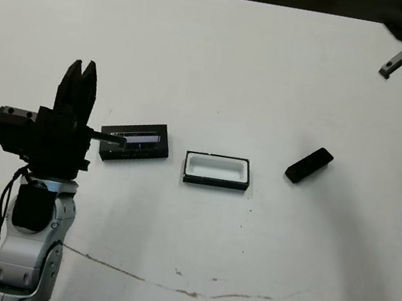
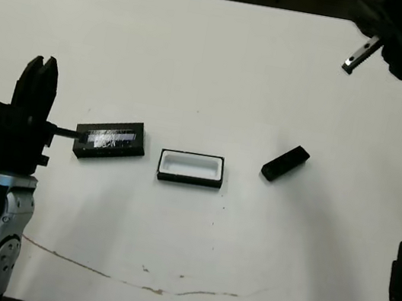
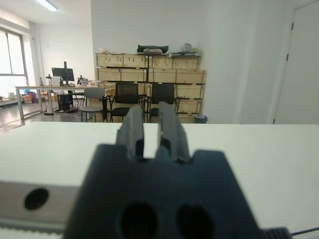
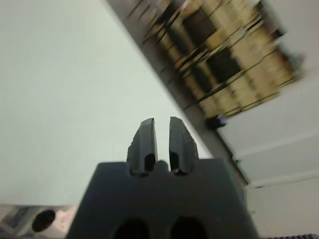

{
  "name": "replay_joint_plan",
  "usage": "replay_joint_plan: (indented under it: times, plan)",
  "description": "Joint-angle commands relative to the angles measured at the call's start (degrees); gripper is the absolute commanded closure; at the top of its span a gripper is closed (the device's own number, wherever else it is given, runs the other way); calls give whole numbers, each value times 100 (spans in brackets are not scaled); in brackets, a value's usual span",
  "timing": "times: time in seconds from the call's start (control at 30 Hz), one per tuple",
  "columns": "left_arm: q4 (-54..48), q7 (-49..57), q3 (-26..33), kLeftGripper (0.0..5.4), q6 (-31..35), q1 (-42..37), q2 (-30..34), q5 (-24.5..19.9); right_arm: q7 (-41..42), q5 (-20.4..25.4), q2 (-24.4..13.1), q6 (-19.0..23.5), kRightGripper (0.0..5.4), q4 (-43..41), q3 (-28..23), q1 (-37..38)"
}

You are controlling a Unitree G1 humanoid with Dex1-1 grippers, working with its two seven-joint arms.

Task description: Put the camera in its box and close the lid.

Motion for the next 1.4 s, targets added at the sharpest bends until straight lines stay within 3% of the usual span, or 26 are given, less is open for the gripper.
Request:
replay_joint_plan:
  times: [0.03, 0.3, 0.67, 0.83, 0.97, 1.4]
  plan:
    - [141, -44, 50, 538, -72, 122, 92, 90, 500, -319, 165, -361, 540, 910, 403, -325]
    - [192, -57, 42, 538, -71, 82, 93, 107, 1243, -674, 440, -631, 540, 1607, 837, -464]
    - [252, -101, 50, 538, -84, 58, 71, 41, 1698, -742, 594, -233, 540, 1168, 1034, 53]
    - [226, -93, 42, 538, -67, 63, 67, 52, 1850, -810, 583, -137, 540, 876, 1141, 287]
    - [195, -74, 29, 538, -9, 57, 75, 98, 1900, -904, 508, -399, 540, 711, 1241, 514]
    - [201, -55, 0, 538, 46, 26, 18, 74, 2051, -895, 145, -29, 540, 15, 1234, 1260]
